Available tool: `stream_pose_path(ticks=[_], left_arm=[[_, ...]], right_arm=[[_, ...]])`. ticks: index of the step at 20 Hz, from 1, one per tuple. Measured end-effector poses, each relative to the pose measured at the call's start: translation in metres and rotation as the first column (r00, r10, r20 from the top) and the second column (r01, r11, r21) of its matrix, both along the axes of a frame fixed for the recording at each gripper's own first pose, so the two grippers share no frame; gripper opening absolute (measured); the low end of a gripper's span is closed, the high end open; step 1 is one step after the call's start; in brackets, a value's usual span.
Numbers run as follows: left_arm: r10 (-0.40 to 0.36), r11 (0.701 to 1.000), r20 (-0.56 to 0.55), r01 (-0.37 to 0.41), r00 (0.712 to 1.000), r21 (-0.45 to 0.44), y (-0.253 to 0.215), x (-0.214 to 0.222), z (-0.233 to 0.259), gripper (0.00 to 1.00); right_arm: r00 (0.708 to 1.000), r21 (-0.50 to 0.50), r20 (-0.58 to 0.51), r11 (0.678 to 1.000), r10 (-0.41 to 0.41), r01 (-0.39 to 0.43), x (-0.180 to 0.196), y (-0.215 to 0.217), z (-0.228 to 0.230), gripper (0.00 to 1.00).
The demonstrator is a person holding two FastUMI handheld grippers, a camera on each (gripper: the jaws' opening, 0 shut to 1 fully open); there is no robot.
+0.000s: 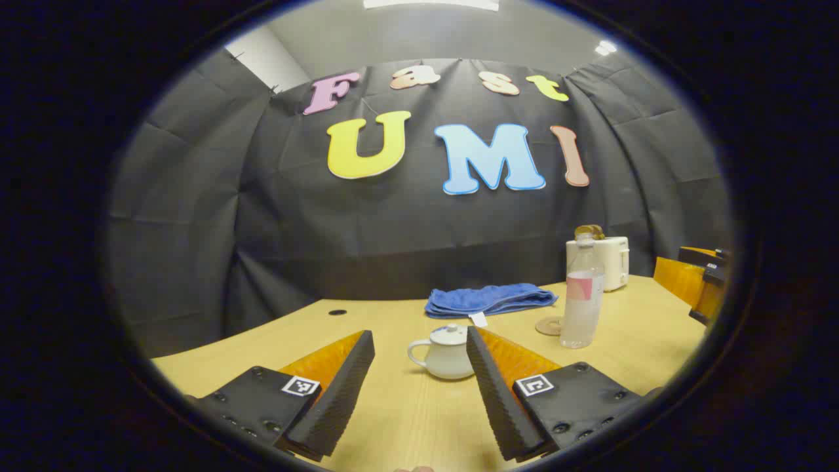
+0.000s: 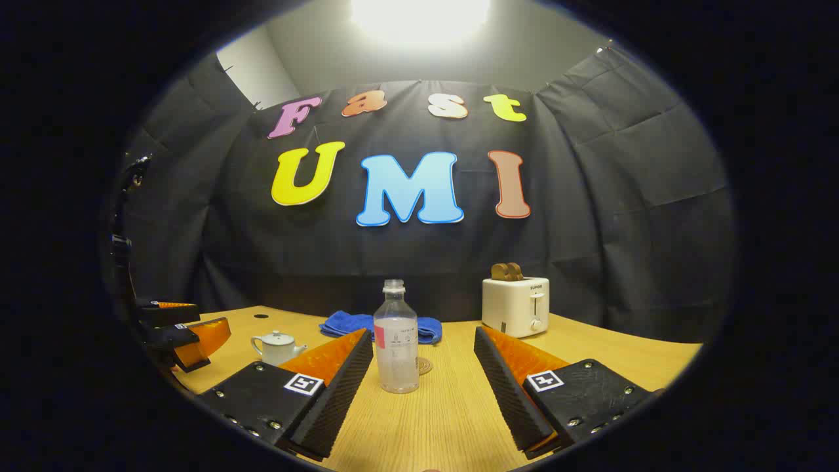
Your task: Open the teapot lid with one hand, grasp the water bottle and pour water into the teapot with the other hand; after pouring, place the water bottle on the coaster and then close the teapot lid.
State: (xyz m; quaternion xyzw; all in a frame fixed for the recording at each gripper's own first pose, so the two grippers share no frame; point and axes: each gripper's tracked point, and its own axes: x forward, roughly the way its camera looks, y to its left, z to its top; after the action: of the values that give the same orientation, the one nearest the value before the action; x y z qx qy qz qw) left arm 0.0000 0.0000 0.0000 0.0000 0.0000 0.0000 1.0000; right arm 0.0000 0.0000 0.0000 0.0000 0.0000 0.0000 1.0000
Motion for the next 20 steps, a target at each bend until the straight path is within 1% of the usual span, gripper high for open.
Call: stream_pose_path(ticks=[1,2,4,6,8,9,10,11,12,13,17,20], left_arm=[[0.008,1.0,0.005,-0.008,1.0,0.012,0.001,0.0,-0.003,0.99],[0.006,1.0,0.019,-0.007,1.0,0.025,0.001,0.002,0.007,0.99],[0.002,0.999,-0.001,-0.002,1.0,0.037,-0.003,0.006,0.002,0.99],[-0.01,1.0,0.008,0.01,1.0,0.023,-0.004,0.004,0.005,1.0],[-0.016,1.0,0.01,0.016,1.0,0.0,-0.004,0.004,0.005,1.0],[-0.012,1.0,0.011,0.013,1.0,-0.016,-0.002,0.004,0.005,1.0],[-0.009,0.999,0.011,0.009,1.0,-0.033,0.001,0.004,0.004,1.0],[-0.005,0.999,0.005,0.005,1.0,-0.039,0.003,0.004,0.003,1.0],[-0.008,0.999,0.008,0.008,1.0,-0.039,0.004,0.003,0.002,1.0],[-0.009,0.999,0.009,0.009,1.0,-0.039,0.003,0.003,0.003,0.98],[-0.017,0.999,0.009,0.018,1.0,-0.038,0.002,0.004,0.003,0.98],[-0.018,0.999,0.009,0.018,1.0,-0.037,0.003,0.004,0.003,0.98]], right_arm=[[1.0,-0.006,-0.015,1.0,0.005,-0.005,0.002,0.001,-0.007,0.97],[1.0,-0.012,-0.026,1.0,0.006,-0.007,0.003,0.001,-0.012,0.97],[0.999,0.007,-0.045,1.0,0.017,-0.016,0.007,0.003,-0.018,0.97],[0.998,0.011,-0.066,1.0,0.001,0.0,0.011,0.001,-0.024,0.97],[0.991,0.004,-0.137,1.0,-0.013,0.014,0.013,-0.001,-0.041,0.97],[0.989,-0.005,-0.144,1.0,-0.019,0.018,0.01,-0.001,-0.041,0.97],[0.99,-0.003,-0.139,1.0,-0.017,0.017,0.012,0.0,-0.037,0.98],[0.99,-0.003,-0.14,1.0,-0.016,0.016,0.009,0.0,-0.038,0.97],[0.99,-0.003,-0.141,1.0,-0.015,0.015,0.014,0.0,-0.04,0.97],[0.99,-0.001,-0.138,1.0,-0.01,0.01,0.014,0.001,-0.039,0.97],[0.989,0.002,-0.142,1.0,0.027,-0.027,0.013,0.008,-0.039,0.97],[0.989,0.004,-0.143,0.999,0.039,-0.039,0.014,0.008,-0.039,0.97]])
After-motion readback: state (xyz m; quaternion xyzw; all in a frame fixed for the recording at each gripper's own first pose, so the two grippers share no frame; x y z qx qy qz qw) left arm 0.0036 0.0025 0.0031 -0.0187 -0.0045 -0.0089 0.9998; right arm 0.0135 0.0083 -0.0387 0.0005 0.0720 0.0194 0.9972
